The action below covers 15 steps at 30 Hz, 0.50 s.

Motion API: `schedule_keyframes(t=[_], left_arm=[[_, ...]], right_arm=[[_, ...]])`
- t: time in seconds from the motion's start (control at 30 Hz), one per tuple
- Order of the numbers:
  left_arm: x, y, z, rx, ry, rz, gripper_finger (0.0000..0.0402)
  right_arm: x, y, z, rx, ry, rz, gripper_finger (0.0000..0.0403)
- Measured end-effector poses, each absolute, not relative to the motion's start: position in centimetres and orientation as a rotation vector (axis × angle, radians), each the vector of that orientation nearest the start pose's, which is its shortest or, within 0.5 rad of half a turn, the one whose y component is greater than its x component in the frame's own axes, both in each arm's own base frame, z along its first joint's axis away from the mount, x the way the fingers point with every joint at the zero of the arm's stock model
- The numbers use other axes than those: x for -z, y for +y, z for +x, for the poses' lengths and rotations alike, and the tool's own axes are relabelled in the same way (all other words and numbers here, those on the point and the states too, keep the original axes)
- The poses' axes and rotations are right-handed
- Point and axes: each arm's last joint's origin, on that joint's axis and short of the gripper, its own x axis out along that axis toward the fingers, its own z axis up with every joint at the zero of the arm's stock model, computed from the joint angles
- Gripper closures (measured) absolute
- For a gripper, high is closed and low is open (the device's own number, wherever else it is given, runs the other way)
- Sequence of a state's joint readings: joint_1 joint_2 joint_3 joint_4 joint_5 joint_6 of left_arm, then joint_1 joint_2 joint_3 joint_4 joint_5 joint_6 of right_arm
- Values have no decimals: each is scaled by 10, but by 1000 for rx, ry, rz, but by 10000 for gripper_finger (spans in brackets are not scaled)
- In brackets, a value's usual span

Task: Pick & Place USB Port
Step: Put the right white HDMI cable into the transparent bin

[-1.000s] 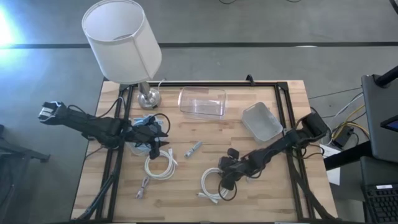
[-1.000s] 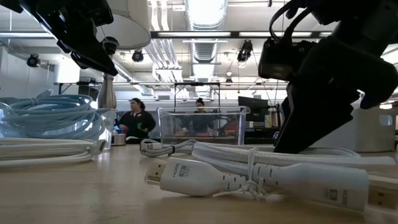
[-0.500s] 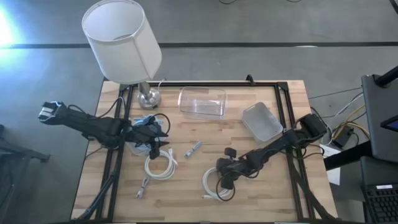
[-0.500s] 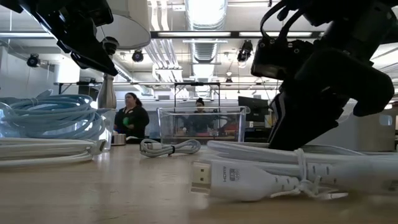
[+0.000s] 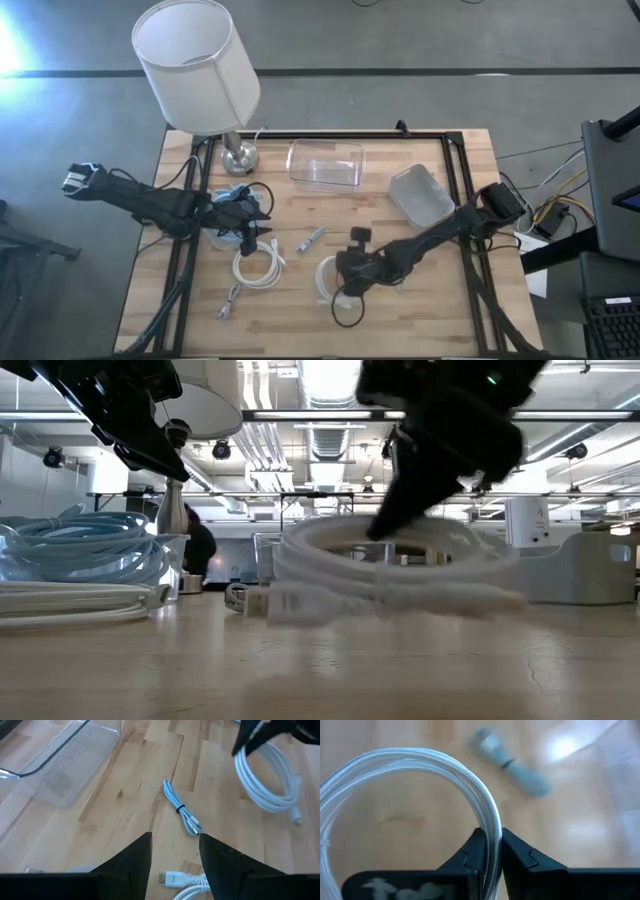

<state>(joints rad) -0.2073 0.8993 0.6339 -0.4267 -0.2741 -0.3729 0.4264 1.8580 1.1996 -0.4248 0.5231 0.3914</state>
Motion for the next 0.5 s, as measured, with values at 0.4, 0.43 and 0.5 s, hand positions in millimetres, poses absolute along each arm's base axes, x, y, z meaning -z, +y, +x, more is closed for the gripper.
schedule_keyframes(t=[0.4,0.43,0.5], left_arm=[[-243,-30,179,-188,649,-194,234],[-243,-30,179,-188,649,-194,234],[-243,-30,179,-188,649,-194,234]], right_arm=[[-236,100,371,437,921,-495,365],[-239,95,373,442,923,-508,365],[-244,85,378,471,920,-542,365]])
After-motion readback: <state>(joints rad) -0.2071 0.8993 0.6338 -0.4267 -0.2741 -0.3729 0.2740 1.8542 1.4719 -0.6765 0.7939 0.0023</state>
